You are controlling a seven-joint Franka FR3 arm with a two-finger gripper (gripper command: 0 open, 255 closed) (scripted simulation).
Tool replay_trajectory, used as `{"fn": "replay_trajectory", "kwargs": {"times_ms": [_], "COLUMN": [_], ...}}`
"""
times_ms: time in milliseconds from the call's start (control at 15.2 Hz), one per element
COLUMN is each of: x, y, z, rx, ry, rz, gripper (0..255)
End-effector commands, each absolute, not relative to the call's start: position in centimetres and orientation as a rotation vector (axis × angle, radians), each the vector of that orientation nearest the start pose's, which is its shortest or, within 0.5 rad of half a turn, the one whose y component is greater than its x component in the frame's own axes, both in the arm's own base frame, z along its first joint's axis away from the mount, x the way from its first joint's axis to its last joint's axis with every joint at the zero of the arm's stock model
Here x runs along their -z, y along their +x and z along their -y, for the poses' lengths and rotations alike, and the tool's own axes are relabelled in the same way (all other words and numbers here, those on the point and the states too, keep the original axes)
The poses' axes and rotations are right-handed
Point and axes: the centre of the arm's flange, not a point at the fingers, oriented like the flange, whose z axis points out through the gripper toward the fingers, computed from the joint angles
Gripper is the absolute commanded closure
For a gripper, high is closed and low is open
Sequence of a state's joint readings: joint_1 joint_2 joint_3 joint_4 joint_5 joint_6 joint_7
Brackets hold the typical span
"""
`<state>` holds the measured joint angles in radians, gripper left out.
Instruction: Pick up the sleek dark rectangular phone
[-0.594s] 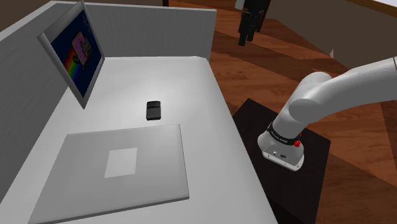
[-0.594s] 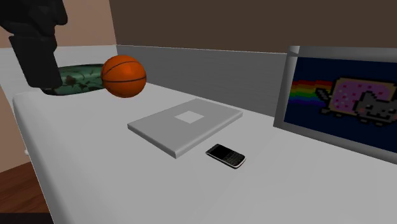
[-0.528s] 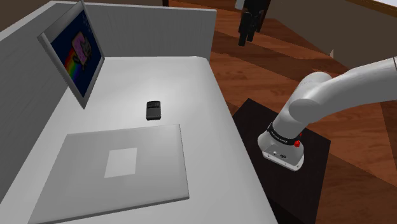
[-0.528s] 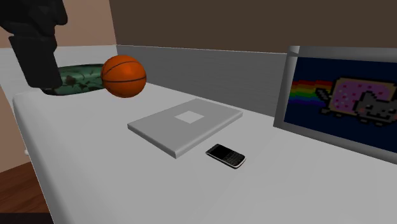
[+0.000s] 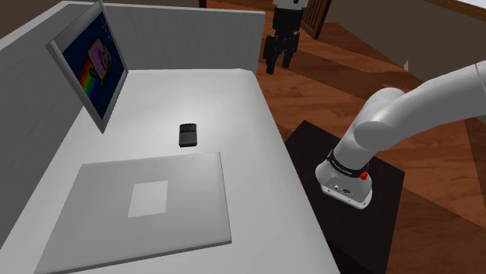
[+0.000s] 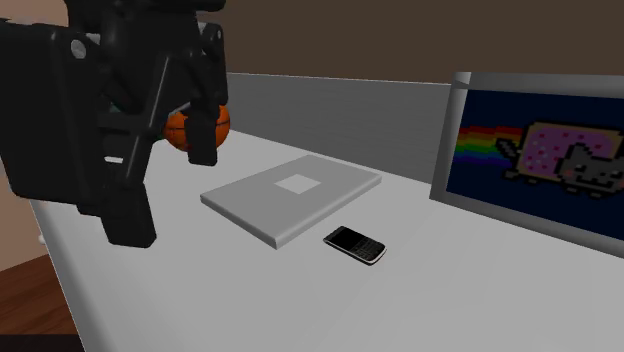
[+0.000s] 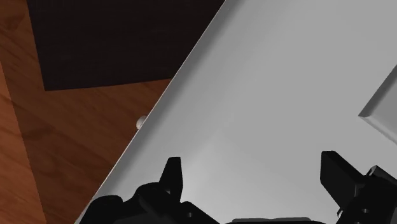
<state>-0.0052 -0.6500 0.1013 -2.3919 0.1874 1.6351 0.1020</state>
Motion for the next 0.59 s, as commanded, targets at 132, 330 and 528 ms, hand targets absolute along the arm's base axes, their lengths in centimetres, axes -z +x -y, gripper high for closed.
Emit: {"fn": "replay_trajectory", "kwargs": {"times_ms": [132, 330, 528], "x": [-50.7, -48.8, -46.7], "y": [36.0, 37.7, 39.6], "z": [-10.2, -13.2, -16.1], "rx": [-0.200, -0.215, -0.231], "ry": [-3.020, -3.017, -3.012], "rz": [-0.201, -0.289, -0.377], "gripper": [0, 0, 0]}}
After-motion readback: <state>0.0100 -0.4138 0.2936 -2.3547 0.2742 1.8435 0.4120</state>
